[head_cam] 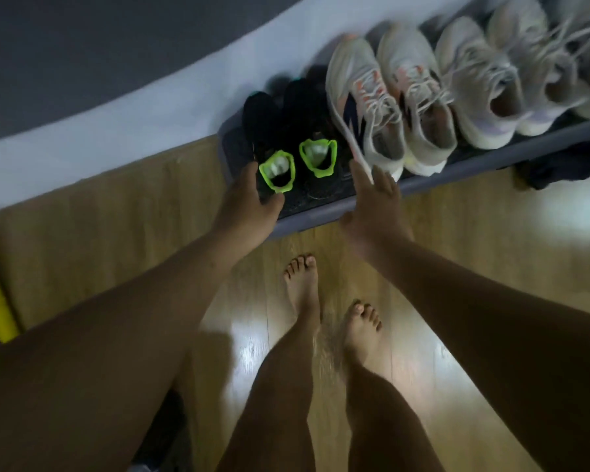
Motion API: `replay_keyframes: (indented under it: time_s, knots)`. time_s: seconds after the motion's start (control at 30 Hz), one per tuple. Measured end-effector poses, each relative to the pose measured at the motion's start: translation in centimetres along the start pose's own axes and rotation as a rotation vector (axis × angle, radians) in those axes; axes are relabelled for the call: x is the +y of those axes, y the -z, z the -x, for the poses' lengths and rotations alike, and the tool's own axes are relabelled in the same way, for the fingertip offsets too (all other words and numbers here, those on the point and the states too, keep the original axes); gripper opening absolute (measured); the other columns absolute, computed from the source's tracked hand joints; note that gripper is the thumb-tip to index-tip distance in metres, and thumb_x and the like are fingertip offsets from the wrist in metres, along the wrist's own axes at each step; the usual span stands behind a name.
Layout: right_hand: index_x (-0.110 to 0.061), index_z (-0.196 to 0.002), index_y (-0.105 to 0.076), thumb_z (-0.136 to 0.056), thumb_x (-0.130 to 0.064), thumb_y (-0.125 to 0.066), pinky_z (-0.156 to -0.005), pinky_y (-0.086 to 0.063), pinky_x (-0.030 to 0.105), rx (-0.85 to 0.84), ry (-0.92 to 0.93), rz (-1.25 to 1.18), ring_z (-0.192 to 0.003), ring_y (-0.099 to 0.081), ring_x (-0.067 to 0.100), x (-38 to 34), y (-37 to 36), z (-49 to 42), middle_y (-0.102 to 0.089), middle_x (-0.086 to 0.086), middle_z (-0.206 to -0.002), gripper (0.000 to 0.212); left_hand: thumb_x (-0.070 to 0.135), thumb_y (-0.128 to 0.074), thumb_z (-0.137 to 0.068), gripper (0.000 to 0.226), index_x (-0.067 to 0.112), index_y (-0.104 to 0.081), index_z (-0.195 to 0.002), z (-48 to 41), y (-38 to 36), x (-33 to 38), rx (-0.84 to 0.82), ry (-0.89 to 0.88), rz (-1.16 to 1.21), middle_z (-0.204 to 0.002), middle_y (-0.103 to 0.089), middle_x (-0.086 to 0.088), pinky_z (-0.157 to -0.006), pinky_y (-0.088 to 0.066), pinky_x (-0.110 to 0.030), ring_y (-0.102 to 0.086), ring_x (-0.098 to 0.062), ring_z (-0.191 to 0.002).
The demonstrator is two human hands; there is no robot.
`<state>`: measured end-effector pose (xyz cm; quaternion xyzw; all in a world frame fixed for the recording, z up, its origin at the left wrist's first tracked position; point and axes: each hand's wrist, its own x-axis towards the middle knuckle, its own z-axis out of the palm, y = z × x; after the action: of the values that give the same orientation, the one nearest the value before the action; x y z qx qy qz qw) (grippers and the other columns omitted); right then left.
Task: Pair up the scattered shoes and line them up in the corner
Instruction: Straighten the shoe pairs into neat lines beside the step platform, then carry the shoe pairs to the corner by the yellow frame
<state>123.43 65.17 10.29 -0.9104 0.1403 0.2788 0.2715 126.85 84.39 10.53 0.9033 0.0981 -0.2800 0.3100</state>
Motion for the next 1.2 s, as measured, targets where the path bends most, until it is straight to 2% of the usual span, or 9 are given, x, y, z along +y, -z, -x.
replay_keyframes:
  time_s: [0.07, 0.17, 0.37, 0.47, 0.63, 0.8, 0.93, 1.07, 1.2]
  knots:
    - [-0.023, -0.155, -0.017, -0.088, -0.013, -0.055, -0.117, -0.025, 0.047, 0.041, -0.040, -0.019, -0.147, -0.015, 0.030, -0.1, 4.3, 3.7, -0.022, 0.011, -0.159, 0.078, 0.036, -0.055, -0.095, 0.066, 0.022, -0.025, -0.152, 4.6, 2.8, 2.8, -0.027, -0.059, -0.016, -0.152, -0.038, -0.005, -0.101, -0.043, -0.036, -0.048, -0.020, -0.129]
    - [-0.022, -0.152, -0.024, -0.084, -0.015, -0.058, -0.110, -0.035, 0.043, 0.124, -0.036, -0.037, -0.139, -0.032, 0.032, -1.3, 10.7, 9.9, -0.038, 0.011, -0.149, 0.076, 0.037, -0.057, -0.092, 0.065, 0.024, -0.029, -0.149, 11.2, 6.4, 7.1, -0.045, -0.103, -0.014, -0.149, -0.043, -0.004, -0.103, -0.046, -0.042, -0.049, -0.022, -0.130]
    - [-0.023, -0.150, -0.030, -0.086, -0.010, -0.050, -0.101, -0.044, 0.040, 0.286, -0.065, -0.175, -0.134, -0.038, 0.031, -2.2, 20.7, 22.7, -0.041, 0.009, -0.148, 0.069, 0.042, -0.057, -0.091, 0.059, 0.023, -0.039, -0.144, 21.7, 10.0, 15.6, -0.142, -0.294, -0.161, -0.143, -0.047, -0.004, -0.103, -0.045, -0.044, -0.048, -0.024, -0.128]
    - [-0.020, -0.150, -0.030, -0.093, -0.015, -0.050, -0.101, -0.042, 0.040, 0.348, -0.142, -0.235, -0.134, -0.038, 0.031, -0.8, 22.1, 28.8, -0.041, 0.011, -0.147, 0.061, 0.039, -0.060, -0.092, 0.054, 0.022, -0.045, -0.141, 25.2, 10.6, 20.5, -0.203, -0.456, -0.264, -0.142, -0.050, -0.003, -0.103, -0.042, -0.035, -0.048, -0.022, -0.128]
    - [-0.029, -0.156, -0.008, -0.092, -0.015, -0.052, -0.078, -0.044, 0.035, 0.548, -0.354, -0.403, -0.123, -0.047, 0.034, 1.2, 21.6, 38.0, -0.042, 0.012, -0.144, 0.079, 0.041, -0.059, -0.091, 0.052, 0.023, -0.048, -0.138, 29.4, 9.9, 26.2, -0.361, -0.713, -0.407, -0.137, -0.054, 0.000, -0.102, -0.044, -0.036, -0.052, -0.021, -0.122]
    - [-0.032, -0.155, -0.007, -0.092, -0.014, -0.053, -0.093, -0.049, 0.043, 0.687, -0.568, -0.479, -0.123, -0.047, 0.032, 2.1, 18.5, 47.8, -0.043, 0.009, -0.143, 0.080, 0.045, -0.058, -0.091, 0.059, 0.024, -0.042, -0.145, 34.4, 7.9, 27.6, -0.480, -0.839, -0.521, -0.146, -0.047, -0.002, -0.105, -0.042, -0.040, -0.046, -0.023, -0.131]
    - [-0.035, -0.155, -0.005, -0.093, -0.017, -0.052, -0.082, -0.048, 0.037, 0.785, -0.765, -0.556, -0.118, -0.051, 0.030, 3.7, 15.4, 54.3, -0.040, 0.008, -0.147, 0.079, 0.047, -0.055, -0.093, 0.057, 0.026, -0.040, -0.144, 39.3, 4.3, 27.0, -0.620, -0.878, -0.624, -0.149, -0.042, -0.003, -0.102, -0.044, -0.039, -0.046, -0.023, -0.131]
    - [-0.033, -0.155, -0.009, -0.091, -0.020, -0.049, -0.096, -0.048, 0.044, 0.870, -0.924, -0.638, -0.126, -0.045, 0.031, 6.3, 11.8, 62.0, -0.040, 0.008, -0.146, 0.077, 0.045, -0.053, -0.096, 0.056, 0.023, -0.039, -0.145, 45.5, -0.7, 26.3, -0.723, -0.961, -0.736, -0.149, -0.042, -0.001, -0.101, -0.043, -0.034, -0.046, -0.022, -0.131]
    - [-0.029, -0.156, -0.013, -0.092, -0.021, -0.047, -0.096, -0.047, 0.040, 0.880, -1.092, -0.692, -0.129, -0.043, 0.029, 10.1, 6.7, 70.7, -0.041, 0.009, -0.145, 0.073, 0.043, -0.051, -0.097, 0.052, 0.022, -0.041, -0.144, 54.1, -6.4, 25.4, -0.787, -1.118, -0.826, -0.146, -0.046, 0.001, -0.098, -0.044, -0.031, -0.050, -0.021, -0.127]
